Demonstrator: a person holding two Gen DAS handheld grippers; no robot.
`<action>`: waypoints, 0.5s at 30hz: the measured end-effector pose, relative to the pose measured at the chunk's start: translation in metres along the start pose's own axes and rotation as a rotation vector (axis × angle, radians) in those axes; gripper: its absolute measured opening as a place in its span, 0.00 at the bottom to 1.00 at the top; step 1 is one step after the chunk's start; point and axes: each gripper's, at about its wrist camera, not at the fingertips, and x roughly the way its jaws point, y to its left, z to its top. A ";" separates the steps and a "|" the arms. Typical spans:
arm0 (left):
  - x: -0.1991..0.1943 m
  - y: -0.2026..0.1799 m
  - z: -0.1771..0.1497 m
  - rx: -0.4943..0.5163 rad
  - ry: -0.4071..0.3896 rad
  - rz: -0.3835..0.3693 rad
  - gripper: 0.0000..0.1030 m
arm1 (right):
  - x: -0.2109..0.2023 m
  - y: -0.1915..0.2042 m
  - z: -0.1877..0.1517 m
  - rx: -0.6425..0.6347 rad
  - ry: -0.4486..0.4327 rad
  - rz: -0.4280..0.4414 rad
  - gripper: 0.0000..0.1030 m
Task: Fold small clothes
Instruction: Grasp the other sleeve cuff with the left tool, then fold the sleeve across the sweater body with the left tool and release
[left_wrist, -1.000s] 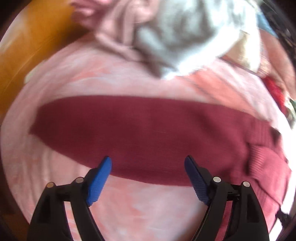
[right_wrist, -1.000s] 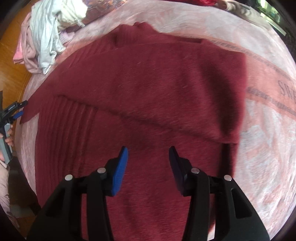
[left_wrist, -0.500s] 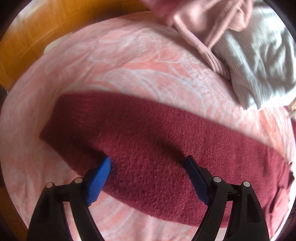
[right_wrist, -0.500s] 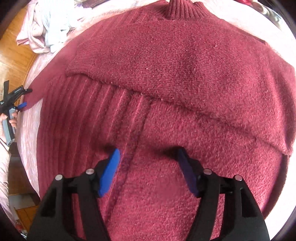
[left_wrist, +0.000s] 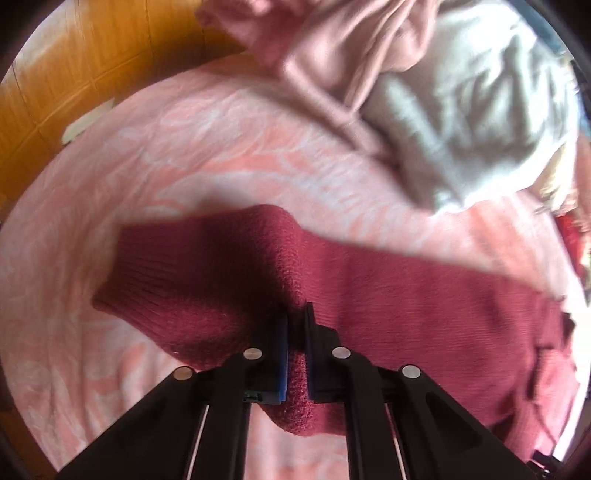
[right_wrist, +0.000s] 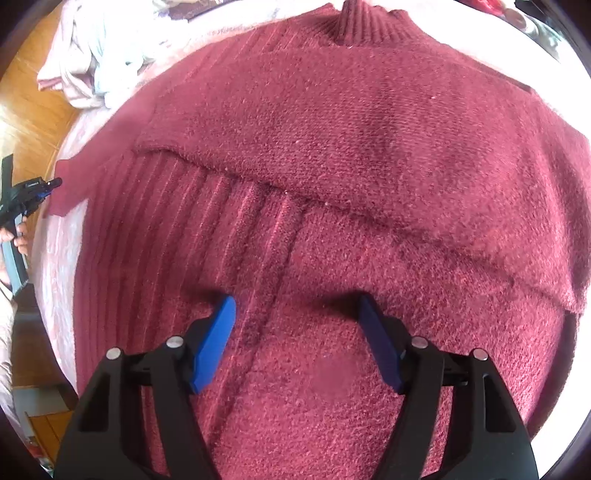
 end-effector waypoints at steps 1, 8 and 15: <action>-0.007 -0.005 0.000 0.009 -0.014 -0.030 0.07 | -0.004 -0.002 -0.003 0.003 -0.004 0.005 0.60; -0.056 -0.071 -0.012 0.106 -0.078 -0.253 0.07 | -0.031 -0.022 -0.035 0.023 -0.036 0.043 0.58; -0.077 -0.166 -0.049 0.232 -0.043 -0.417 0.07 | -0.045 -0.035 -0.053 0.031 -0.067 0.034 0.58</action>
